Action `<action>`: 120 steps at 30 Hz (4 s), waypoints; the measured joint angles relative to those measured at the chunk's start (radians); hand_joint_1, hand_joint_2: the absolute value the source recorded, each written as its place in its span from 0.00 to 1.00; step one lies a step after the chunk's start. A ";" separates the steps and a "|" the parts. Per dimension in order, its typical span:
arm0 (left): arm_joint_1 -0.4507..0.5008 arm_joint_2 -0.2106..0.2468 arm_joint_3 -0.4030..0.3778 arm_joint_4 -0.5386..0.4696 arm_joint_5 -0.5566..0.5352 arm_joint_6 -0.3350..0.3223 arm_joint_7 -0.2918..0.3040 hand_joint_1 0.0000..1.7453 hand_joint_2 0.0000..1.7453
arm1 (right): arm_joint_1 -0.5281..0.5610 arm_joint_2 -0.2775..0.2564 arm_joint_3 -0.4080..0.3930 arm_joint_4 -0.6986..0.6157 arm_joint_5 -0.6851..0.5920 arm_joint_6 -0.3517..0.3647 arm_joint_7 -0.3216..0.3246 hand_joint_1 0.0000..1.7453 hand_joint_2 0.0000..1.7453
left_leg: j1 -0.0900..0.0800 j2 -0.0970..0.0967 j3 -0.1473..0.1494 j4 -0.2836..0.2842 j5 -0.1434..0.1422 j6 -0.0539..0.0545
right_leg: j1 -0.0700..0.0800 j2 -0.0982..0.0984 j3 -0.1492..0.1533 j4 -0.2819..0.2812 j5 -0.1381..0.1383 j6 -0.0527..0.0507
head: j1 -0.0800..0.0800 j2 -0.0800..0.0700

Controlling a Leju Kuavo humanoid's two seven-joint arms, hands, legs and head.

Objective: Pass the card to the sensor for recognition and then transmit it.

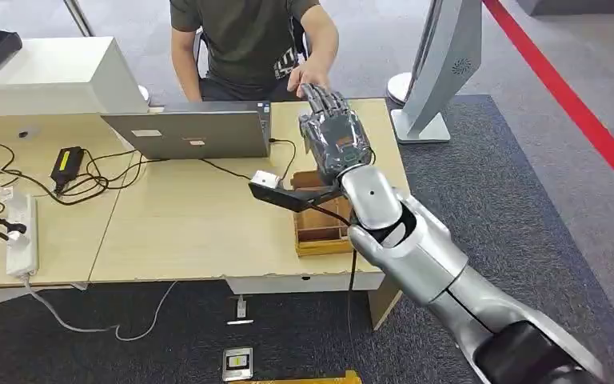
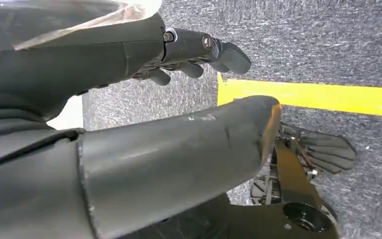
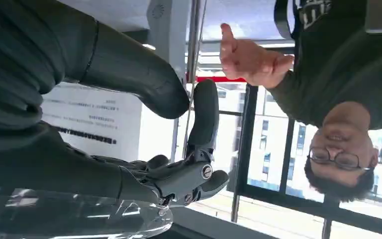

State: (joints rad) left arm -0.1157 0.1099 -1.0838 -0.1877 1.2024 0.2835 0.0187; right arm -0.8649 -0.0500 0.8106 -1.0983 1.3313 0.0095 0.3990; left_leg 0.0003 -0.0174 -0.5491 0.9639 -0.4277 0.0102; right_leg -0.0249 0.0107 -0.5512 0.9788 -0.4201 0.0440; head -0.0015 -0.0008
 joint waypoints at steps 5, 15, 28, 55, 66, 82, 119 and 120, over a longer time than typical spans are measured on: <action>0.000 0.000 -0.005 0.000 -0.002 -0.002 0.002 0.00 0.00 | -0.060 0.009 0.008 0.061 0.002 0.056 0.031 1.00 1.00 | 0.000 0.000 0.000 0.000 0.000 0.000 | 0.000 0.000 0.000 0.000 0.000 0.000 | 0.000 0.000; -0.001 0.000 -0.020 0.000 -0.030 -0.021 0.031 0.00 0.00 | -0.094 0.021 0.024 0.096 0.009 0.094 0.047 1.00 1.00 | 0.001 0.000 0.000 0.000 0.000 0.000 | 0.000 0.000 0.000 0.000 0.000 0.000 | 0.000 0.000; -0.001 -0.003 -0.061 0.000 -0.065 -0.036 0.053 0.00 0.00 | -0.069 0.013 0.019 0.100 0.001 0.086 0.061 0.00 1.00 | 0.001 0.000 0.000 0.000 0.000 0.000 | 0.000 0.000 -0.001 0.000 0.000 0.000 | 0.000 0.000; 0.001 -0.017 -0.077 0.000 -0.065 -0.056 0.034 0.00 0.00 | 0.045 -0.193 -0.177 -0.082 0.072 0.167 0.120 0.00 0.00 | 0.000 0.000 0.001 0.001 0.000 0.000 | 0.000 0.000 -0.001 -0.002 0.000 0.000 | 0.000 0.000; 0.009 -0.015 -0.079 0.000 -0.061 -0.068 0.011 0.00 0.00 | 0.331 -0.452 -0.521 -0.261 -0.434 0.084 0.288 0.00 0.00 | 0.000 0.000 0.001 0.001 -0.004 0.000 | 0.000 0.003 0.001 -0.003 0.000 0.000 | 0.001 0.000; 0.004 -0.013 -0.085 0.000 -0.072 -0.078 -0.019 0.00 0.00 | 0.775 -0.567 -0.864 -0.156 -0.313 -0.019 0.193 0.00 0.00 | 0.002 -0.003 0.003 0.001 -0.006 -0.001 | 0.002 -0.002 0.004 -0.004 -0.005 0.000 | 0.002 0.000; -0.001 -0.053 -0.006 -0.007 0.057 0.107 -0.020 0.00 0.00 | 0.771 0.061 -1.423 0.910 -0.710 -0.533 -0.398 0.00 0.00 | 0.005 0.002 0.005 -0.001 -0.007 -0.005 | 0.007 0.001 0.004 -0.001 -0.007 -0.006 | -0.002 0.000; -0.001 -0.054 -0.005 -0.007 0.057 0.115 -0.024 0.00 0.00 | 0.770 0.062 -1.427 0.910 -0.711 -0.533 -0.413 0.00 0.00 | 0.005 0.002 0.005 -0.001 -0.007 -0.005 | 0.007 0.001 0.004 -0.002 -0.007 -0.006 | -0.002 0.000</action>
State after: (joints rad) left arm -0.1167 0.0557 -1.0891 -0.1949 1.2593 0.3987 -0.0054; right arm -0.0945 0.0122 -0.6165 -0.1881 0.6203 -0.5230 -0.0138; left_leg 0.0049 -0.0156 -0.5440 0.9632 -0.4350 0.0051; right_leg -0.0181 0.0121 -0.5476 0.9772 -0.4276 0.0379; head -0.0034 -0.0008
